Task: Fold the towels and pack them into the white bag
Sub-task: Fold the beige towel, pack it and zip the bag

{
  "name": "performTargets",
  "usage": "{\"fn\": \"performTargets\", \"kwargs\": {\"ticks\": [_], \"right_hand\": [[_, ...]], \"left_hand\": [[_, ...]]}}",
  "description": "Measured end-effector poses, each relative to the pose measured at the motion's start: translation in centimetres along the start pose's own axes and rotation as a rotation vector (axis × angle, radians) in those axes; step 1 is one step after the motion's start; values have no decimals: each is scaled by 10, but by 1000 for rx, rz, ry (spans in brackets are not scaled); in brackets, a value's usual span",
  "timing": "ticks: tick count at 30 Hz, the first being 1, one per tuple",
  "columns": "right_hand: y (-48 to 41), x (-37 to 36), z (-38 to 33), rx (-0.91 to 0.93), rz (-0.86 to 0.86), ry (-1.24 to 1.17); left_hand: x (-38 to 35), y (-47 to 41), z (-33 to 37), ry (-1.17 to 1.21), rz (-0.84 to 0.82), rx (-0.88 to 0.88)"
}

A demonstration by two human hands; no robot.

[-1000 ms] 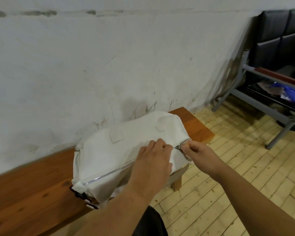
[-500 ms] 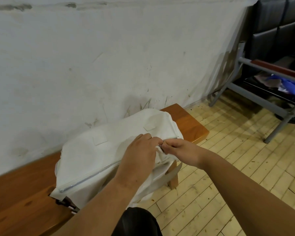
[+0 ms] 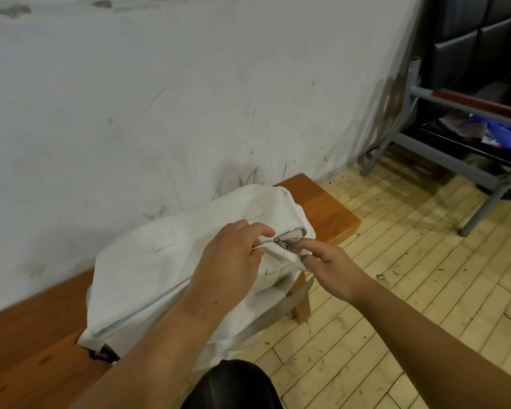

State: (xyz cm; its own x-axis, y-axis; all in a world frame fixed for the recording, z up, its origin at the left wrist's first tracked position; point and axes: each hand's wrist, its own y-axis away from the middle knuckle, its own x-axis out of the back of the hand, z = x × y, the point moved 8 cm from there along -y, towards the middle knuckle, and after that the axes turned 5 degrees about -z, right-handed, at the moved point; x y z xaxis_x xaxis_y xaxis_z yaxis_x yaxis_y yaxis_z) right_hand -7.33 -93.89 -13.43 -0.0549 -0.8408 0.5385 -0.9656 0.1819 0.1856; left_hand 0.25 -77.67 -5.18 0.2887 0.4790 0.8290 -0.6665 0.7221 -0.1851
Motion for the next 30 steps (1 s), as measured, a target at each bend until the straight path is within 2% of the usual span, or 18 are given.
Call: {"fn": "performTargets", "kwargs": {"ticks": [7,9,11,15,20,26,30], "right_hand": [[-17,-24,-5,-137,-252,360],[-24,-23,-2,-112,-260,605],[-28,-21,0,-93,-246,707],[-19,0,-10,23,-200,528],[4,30,-8,130,32,441],[14,21,-26,360,141,459],[15,21,-36,423,212,628]], "left_hand": [[-3,1,3,19,-33,-22],[-6,2,4,13,-33,-24],[-7,3,2,18,-26,-21],[-5,5,-7,18,-17,13],[-12,5,-3,-21,-64,-10],[-12,5,-5,-34,-64,-13],[-13,4,-6,-32,-85,-8]]}}
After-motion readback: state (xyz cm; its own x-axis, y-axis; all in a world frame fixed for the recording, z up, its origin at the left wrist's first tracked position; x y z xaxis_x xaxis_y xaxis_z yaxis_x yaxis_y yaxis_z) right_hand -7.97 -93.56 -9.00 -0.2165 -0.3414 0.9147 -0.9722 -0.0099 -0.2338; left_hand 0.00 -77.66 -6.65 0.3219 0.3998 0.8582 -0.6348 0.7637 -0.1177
